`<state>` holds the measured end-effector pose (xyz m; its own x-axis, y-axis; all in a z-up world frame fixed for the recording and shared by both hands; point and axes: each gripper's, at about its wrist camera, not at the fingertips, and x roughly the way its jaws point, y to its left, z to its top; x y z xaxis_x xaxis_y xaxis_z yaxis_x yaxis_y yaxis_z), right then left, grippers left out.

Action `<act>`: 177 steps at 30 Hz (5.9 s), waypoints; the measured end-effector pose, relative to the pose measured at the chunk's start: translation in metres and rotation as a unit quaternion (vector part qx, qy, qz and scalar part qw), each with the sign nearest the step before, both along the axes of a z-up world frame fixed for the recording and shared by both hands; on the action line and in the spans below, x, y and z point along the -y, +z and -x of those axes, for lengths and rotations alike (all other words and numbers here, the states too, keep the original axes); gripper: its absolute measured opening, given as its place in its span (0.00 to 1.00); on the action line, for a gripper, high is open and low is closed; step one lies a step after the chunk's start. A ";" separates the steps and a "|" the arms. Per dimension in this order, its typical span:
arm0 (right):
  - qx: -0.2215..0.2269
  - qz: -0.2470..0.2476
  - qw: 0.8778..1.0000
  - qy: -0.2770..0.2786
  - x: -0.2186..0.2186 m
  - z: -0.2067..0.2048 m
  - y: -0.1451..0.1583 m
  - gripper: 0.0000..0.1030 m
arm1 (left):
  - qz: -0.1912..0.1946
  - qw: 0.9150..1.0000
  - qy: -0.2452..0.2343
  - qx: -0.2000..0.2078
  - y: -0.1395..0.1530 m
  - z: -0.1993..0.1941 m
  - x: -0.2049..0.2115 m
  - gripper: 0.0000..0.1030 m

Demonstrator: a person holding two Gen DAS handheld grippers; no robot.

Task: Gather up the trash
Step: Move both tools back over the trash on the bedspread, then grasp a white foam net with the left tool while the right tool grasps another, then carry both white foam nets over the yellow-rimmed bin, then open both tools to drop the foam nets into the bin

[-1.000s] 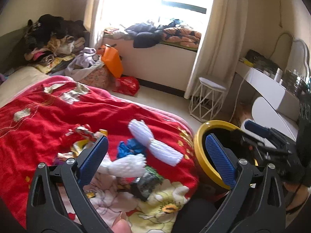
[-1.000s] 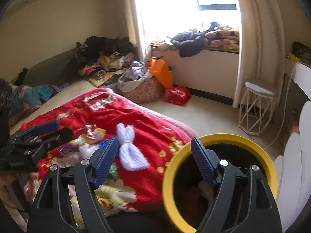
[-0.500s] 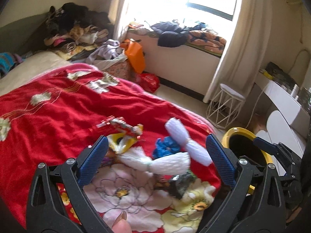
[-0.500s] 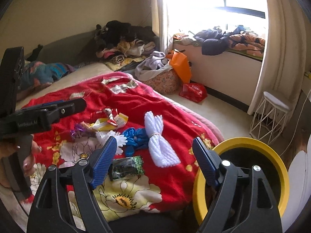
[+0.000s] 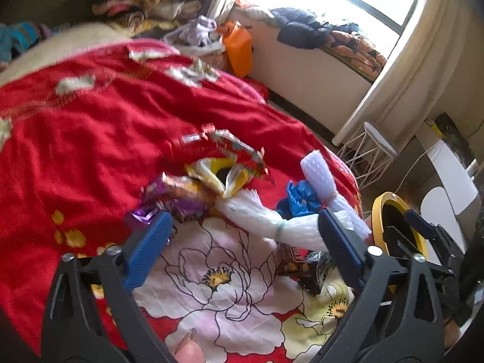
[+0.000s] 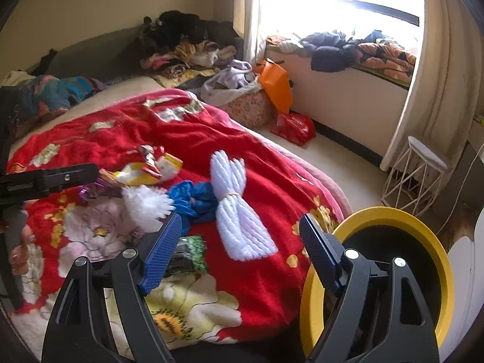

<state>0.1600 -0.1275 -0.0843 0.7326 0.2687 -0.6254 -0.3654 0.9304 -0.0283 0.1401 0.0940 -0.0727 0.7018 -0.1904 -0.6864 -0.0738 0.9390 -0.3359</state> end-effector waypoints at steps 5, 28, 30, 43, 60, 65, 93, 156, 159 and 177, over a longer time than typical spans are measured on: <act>-0.019 0.004 1.000 -0.004 0.001 -0.018 -0.015 0.75 | 0.056 0.998 0.008 -0.036 -0.018 -0.013 -0.002 0.70; -0.053 -0.035 0.998 0.009 0.003 -0.021 -0.033 0.16 | 0.138 0.986 0.015 -0.091 -0.049 -0.029 0.008 0.14; -0.045 -0.037 0.998 0.009 0.005 -0.016 -0.029 0.16 | 0.135 0.987 0.011 -0.085 -0.044 -0.027 0.011 0.11; -0.015 -0.071 0.997 0.020 0.018 0.011 0.006 0.16 | 0.100 0.995 -0.014 -0.021 0.008 -0.006 0.023 0.10; 0.017 -0.089 0.996 0.013 0.035 0.034 0.036 0.16 | 0.081 0.996 -0.029 0.037 0.057 0.011 0.034 0.10; 0.026 -0.094 0.995 0.004 0.044 0.038 0.043 0.16 | 0.076 0.995 -0.036 0.051 0.065 0.015 0.042 0.10; 0.039 -0.119 0.988 -0.087 0.121 0.051 0.050 0.16 | 0.028 0.991 -0.102 0.081 0.081 0.015 0.108 0.10; -0.054 -0.157 0.962 -0.219 0.237 0.052 -0.005 0.54 | -0.025 0.973 -0.228 0.037 0.009 -0.036 0.245 0.68; -0.048 -0.155 0.962 -0.221 0.235 0.053 -0.003 0.57 | -0.026 0.975 -0.218 0.044 0.013 -0.030 0.239 0.83; -0.008 -0.143 0.975 -0.170 0.193 0.059 0.024 0.64 | -0.049 0.982 -0.159 0.092 0.043 -0.006 0.184 0.89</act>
